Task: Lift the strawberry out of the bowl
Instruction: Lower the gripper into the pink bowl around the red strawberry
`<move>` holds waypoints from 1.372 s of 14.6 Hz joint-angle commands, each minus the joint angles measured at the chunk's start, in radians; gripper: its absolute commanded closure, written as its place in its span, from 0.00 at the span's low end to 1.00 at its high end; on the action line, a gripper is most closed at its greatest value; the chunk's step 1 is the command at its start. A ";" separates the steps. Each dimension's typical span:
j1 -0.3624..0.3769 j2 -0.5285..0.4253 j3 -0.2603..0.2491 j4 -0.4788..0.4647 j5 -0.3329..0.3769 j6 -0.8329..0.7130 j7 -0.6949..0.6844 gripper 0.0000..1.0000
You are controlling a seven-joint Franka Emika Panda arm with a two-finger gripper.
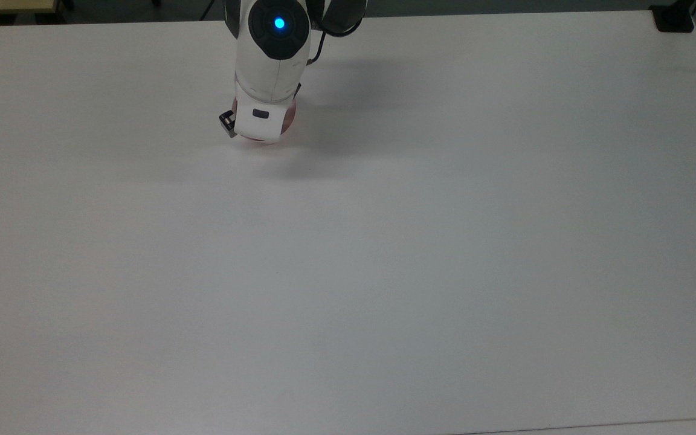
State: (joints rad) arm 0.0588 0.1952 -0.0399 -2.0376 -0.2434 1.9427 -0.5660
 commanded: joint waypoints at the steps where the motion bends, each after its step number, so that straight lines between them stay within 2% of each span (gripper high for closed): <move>1: 0.006 -0.033 -0.005 -0.053 -0.016 0.030 -0.028 0.26; 7: -0.007 -0.103 -0.005 -0.012 0.001 0.007 -0.026 0.23; 10: 0.003 -0.120 -0.005 0.005 0.001 -0.092 -0.119 0.23; 12: 0.016 -0.119 -0.002 -0.004 0.004 -0.113 -0.108 0.23; 14: 0.024 -0.106 -0.002 -0.015 0.033 -0.105 -0.027 0.23; 17: 0.013 -0.103 -0.002 -0.033 0.137 -0.039 0.148 0.23; 20: 0.015 -0.103 -0.002 -0.052 0.151 -0.015 0.181 0.23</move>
State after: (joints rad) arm 0.0698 0.1069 -0.0380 -2.0526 -0.1171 1.8858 -0.4394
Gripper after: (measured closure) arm 0.229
